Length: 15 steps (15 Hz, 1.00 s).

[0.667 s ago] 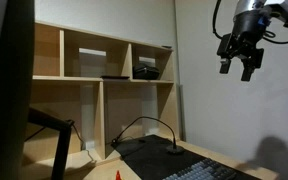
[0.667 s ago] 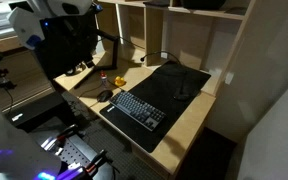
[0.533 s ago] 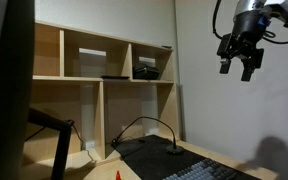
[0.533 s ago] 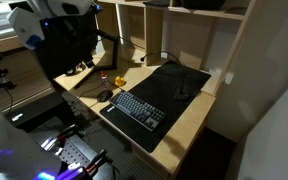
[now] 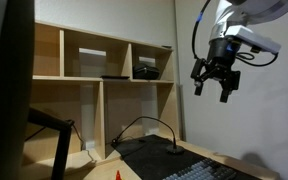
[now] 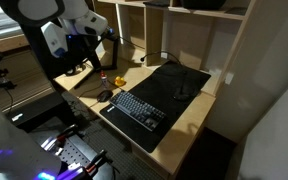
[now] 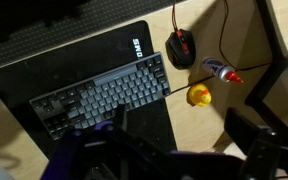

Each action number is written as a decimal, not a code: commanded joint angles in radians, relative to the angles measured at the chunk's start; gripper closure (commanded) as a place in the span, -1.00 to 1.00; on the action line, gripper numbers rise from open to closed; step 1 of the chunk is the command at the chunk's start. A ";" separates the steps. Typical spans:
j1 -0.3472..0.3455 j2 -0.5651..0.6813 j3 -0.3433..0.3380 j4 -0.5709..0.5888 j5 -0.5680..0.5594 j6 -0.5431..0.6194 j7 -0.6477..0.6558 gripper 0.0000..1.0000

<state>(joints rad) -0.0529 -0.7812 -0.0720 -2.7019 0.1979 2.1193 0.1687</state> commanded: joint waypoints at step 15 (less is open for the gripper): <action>0.070 0.419 0.115 0.080 0.160 0.303 0.186 -1.00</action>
<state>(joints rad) 0.0190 -0.3599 0.0423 -2.6223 0.3593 2.4264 0.3543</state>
